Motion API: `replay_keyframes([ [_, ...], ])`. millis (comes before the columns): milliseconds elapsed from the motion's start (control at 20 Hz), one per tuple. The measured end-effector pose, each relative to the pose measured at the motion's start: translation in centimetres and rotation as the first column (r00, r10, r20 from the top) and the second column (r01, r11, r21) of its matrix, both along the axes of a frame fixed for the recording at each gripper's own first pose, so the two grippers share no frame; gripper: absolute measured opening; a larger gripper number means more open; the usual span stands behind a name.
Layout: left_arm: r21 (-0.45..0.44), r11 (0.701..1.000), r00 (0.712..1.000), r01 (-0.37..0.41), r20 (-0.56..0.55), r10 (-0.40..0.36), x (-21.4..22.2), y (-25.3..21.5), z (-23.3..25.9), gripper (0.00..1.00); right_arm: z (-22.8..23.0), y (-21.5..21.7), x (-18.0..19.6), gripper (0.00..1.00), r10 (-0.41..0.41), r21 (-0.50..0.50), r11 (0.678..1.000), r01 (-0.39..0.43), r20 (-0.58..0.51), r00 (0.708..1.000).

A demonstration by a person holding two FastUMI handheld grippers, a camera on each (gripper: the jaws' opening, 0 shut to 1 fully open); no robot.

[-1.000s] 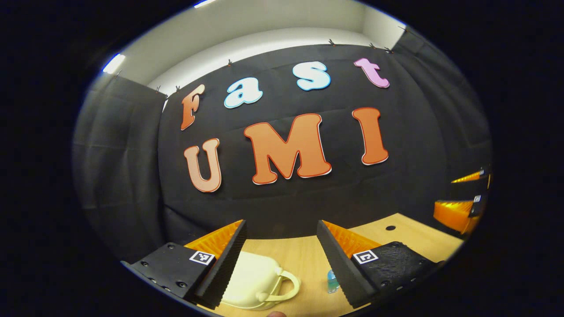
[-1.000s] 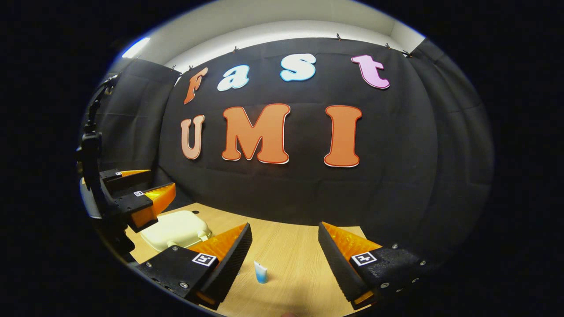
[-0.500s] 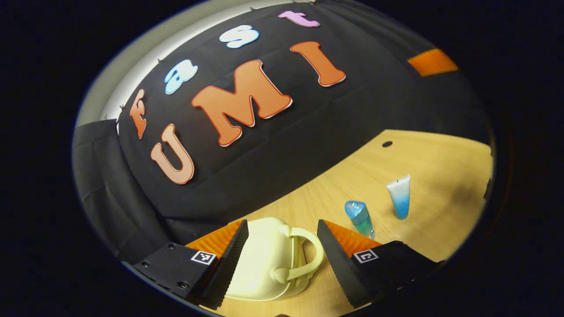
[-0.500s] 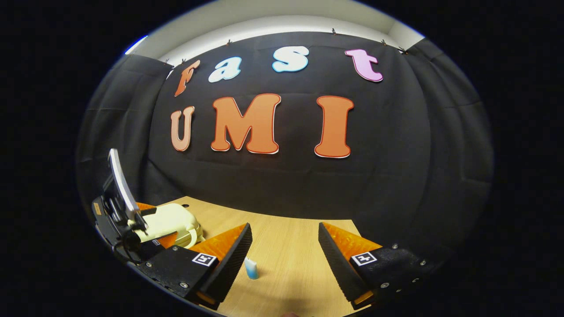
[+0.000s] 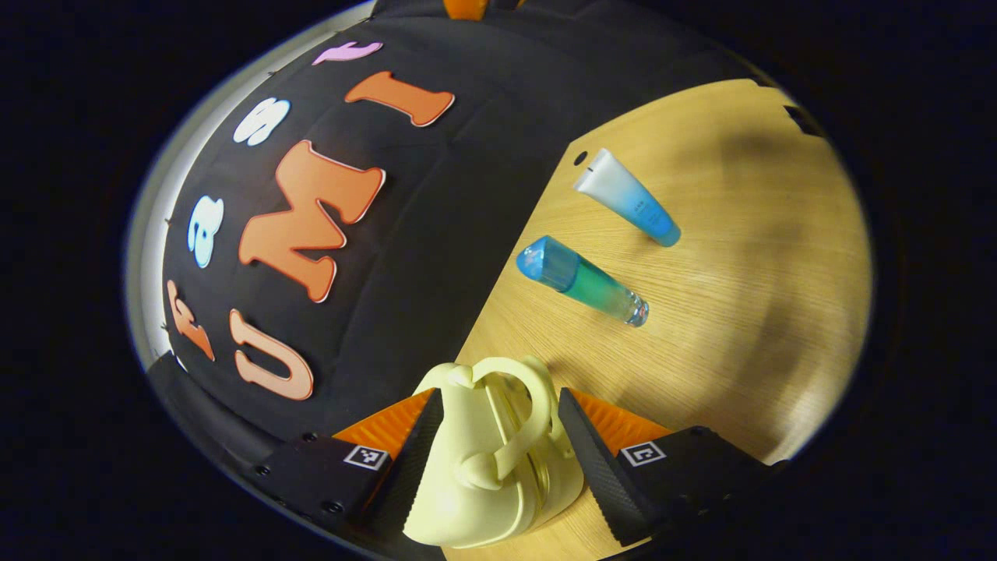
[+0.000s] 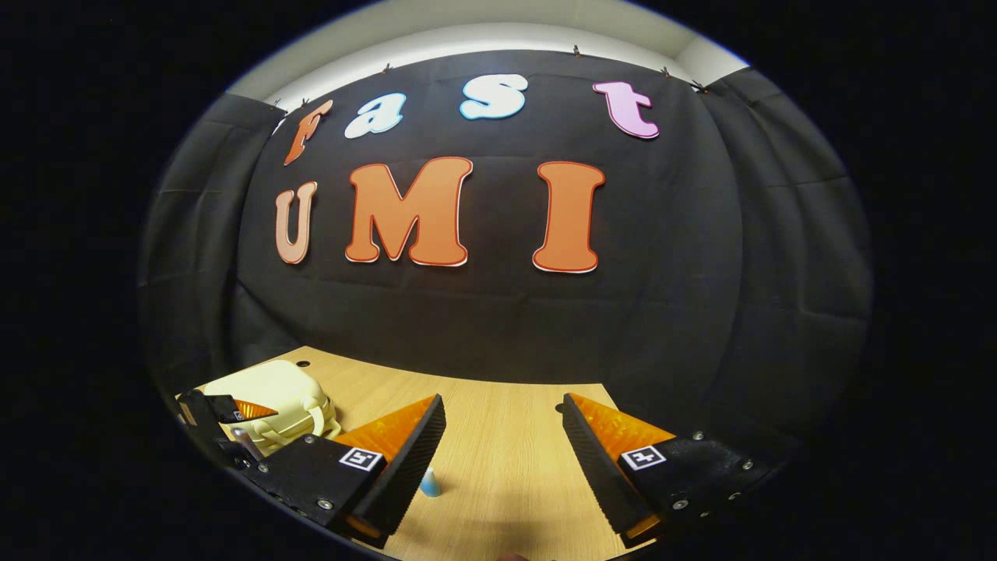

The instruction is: First open the suitcase, pack the skin care products into it, and then close the suitcase.

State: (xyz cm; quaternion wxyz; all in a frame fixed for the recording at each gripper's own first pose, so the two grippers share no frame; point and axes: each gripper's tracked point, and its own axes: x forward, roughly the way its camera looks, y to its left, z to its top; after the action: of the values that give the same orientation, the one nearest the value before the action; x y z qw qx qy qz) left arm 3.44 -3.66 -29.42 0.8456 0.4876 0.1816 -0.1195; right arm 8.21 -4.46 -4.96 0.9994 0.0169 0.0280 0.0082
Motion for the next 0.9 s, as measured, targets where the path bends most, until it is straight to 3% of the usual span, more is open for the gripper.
replay_keyframes([
  [100, 0.048, 0.999, 1.000, 0.015, -0.002, -0.015, 0.3, 0.1, -0.4, 0.82, -0.1, -0.2, 0.1, 0.95, -0.007, 0.000, 1.000, 0.007, -0.002, 1.000],
  [300, 0.139, 0.990, 1.000, 0.016, -0.014, -0.014, 1.2, 0.6, -1.9, 0.82, -0.4, -0.5, 0.1, 0.95, -0.011, -0.004, 1.000, 0.011, -0.004, 1.000],
  [350, 0.160, 0.987, 1.000, 0.010, -0.025, -0.006, 1.0, 1.1, -2.4, 0.66, -0.4, -0.6, 0.0, 0.95, -0.011, -0.006, 1.000, 0.011, -0.002, 1.000],
  [400, 0.171, 0.985, 0.999, 0.015, -0.036, -0.009, 0.8, 0.8, -2.5, 0.66, -0.5, -0.8, -0.1, 0.95, -0.013, -0.009, 1.000, 0.013, 0.000, 1.000],
  [550, 0.215, 0.976, 1.000, 0.013, -0.026, -0.007, 2.2, 0.6, -3.7, 0.18, -0.6, -1.0, -0.2, 0.95, -0.018, -0.011, 1.000, 0.018, -0.005, 1.000],
  [700, 0.139, 0.990, 1.000, -0.007, -0.008, 0.009, 1.3, 1.1, -1.9, 0.04, -0.6, -1.4, -0.5, 0.95, -0.028, -0.009, 1.000, 0.028, -0.005, 1.000],
  [900, -0.023, 0.998, 0.998, -0.066, -0.013, 0.066, 1.6, 1.8, 1.0, 0.04, -0.9, -1.0, -0.2, 0.95, -0.032, -0.003, 0.999, 0.032, -0.020, 0.999],
])
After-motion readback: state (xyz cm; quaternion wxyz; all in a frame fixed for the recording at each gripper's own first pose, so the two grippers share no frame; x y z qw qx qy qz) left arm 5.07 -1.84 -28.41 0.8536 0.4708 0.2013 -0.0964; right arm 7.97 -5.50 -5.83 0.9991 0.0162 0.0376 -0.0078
